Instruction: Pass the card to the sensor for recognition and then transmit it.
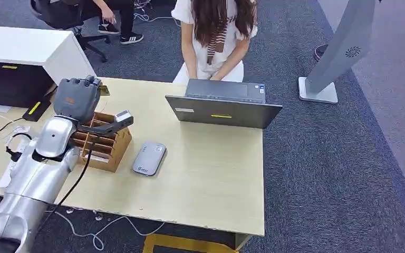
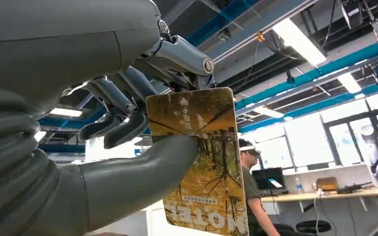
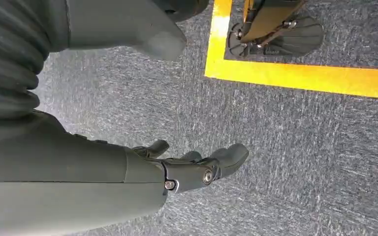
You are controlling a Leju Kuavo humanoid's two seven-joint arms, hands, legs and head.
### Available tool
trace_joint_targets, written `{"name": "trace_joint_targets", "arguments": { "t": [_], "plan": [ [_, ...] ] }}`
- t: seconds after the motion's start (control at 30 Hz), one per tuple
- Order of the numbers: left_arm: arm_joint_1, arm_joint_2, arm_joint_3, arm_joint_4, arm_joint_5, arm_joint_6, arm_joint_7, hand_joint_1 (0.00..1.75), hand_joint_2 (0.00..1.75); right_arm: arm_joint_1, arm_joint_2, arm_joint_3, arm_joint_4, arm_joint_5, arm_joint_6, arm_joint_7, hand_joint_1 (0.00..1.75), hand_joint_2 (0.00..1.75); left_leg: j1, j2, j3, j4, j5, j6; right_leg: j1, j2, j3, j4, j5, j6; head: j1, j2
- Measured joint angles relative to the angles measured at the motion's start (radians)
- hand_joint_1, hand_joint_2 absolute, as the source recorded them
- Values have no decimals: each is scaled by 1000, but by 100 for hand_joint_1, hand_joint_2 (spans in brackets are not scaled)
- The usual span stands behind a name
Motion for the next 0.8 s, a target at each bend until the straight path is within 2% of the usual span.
{"name": "trace_joint_targets", "arguments": {
  "t": [0.3,0.8],
  "plan": [
    [0,-19,0,56,-11,31,8,175,175,-1,0,0,0,15,-3,16,0,175,0,0,0,0,0,0,0,0,0,0,0,0,0,0],
    [-1,-43,0,89,-14,38,11,175,175,-1,0,0,0,30,-8,18,0,175,0,0,0,0,0,0,0,0,0,0,0,0,0,0]
  ]
}}
